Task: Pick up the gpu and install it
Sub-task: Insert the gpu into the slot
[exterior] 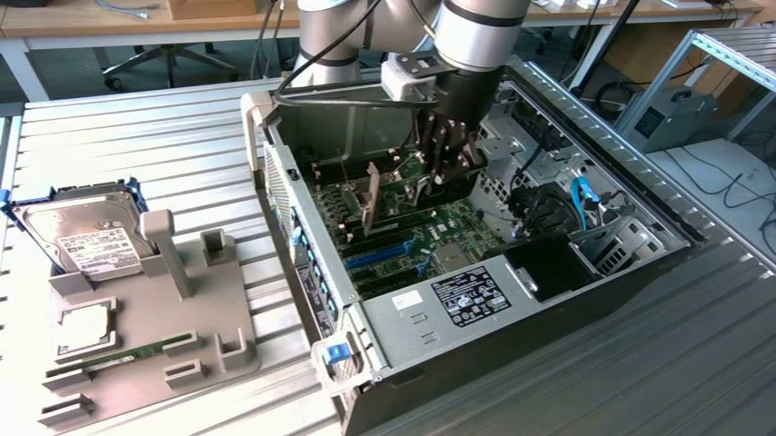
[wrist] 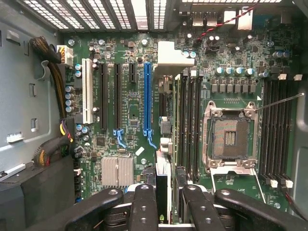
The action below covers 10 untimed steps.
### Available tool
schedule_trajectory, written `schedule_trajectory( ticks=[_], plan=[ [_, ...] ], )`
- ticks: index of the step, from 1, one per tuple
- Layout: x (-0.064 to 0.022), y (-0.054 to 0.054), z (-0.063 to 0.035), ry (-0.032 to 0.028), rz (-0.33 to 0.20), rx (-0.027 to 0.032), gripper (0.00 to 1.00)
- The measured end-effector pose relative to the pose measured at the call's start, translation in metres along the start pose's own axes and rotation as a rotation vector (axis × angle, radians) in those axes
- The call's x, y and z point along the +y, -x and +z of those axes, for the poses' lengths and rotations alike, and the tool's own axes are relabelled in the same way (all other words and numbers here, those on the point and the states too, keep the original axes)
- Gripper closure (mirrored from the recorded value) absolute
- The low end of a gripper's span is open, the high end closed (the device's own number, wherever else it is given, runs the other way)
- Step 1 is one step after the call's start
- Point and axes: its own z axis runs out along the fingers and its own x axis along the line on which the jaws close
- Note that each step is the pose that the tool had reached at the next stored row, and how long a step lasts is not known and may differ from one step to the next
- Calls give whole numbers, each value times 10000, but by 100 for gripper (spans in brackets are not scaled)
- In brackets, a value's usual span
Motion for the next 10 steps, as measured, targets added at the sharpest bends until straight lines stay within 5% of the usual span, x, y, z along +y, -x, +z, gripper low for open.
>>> schedule_trajectory(
  ticks=[10],
  plan=[
    [30, 1, 9, 0, -2, 12, 74]
  ],
)
